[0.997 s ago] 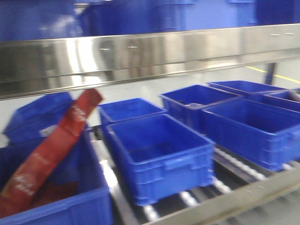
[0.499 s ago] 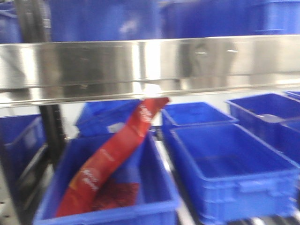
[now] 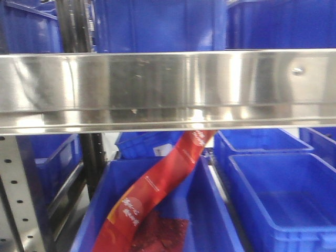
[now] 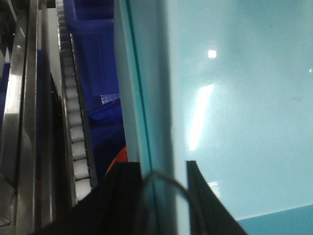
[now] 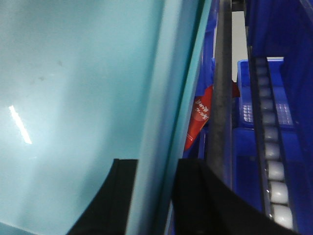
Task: Move two blue bins to right shelf middle
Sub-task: 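Turn the base toward the shelf of dark blue bins and approach it, then lower the held light blue bin onto the upper shelf rollers with both grippers, then open both grippers and release the light blue bin on the rollers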
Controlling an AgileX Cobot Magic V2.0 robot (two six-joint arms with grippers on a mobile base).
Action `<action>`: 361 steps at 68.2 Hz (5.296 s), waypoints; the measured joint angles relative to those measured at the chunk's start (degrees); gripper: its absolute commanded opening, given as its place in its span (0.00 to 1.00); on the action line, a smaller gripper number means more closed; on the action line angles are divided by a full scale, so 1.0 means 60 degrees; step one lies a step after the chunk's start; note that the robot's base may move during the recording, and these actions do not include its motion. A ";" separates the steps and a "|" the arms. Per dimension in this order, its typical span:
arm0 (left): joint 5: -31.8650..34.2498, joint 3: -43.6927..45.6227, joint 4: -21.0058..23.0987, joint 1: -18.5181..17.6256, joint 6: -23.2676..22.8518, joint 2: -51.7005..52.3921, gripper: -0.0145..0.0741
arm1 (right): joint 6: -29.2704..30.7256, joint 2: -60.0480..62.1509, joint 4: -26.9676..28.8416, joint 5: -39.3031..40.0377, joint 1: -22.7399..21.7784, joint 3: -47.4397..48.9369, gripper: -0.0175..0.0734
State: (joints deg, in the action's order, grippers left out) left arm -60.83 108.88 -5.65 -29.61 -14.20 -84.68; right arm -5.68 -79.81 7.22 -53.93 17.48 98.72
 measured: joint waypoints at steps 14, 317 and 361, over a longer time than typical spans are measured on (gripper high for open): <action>0.0000 0.0000 -0.0019 0.0000 0.0000 0.0000 0.04 | 0.0000 -0.0022 0.0018 0.0000 0.0000 0.0000 0.02; 0.6445 -1.4300 -0.1723 0.0081 -0.0425 1.2860 0.04 | 0.0026 1.2839 -0.1805 0.4818 0.0000 -1.2822 0.01; 0.6497 -1.4359 -0.1647 0.0081 -0.0425 1.2864 0.04 | 0.0008 1.3159 -0.1805 0.4850 0.0000 -1.2915 0.01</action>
State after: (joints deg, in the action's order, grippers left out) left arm -21.84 22.73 -15.53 -29.12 -16.75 -7.50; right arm -5.63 -0.85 -3.61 -24.83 17.48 21.24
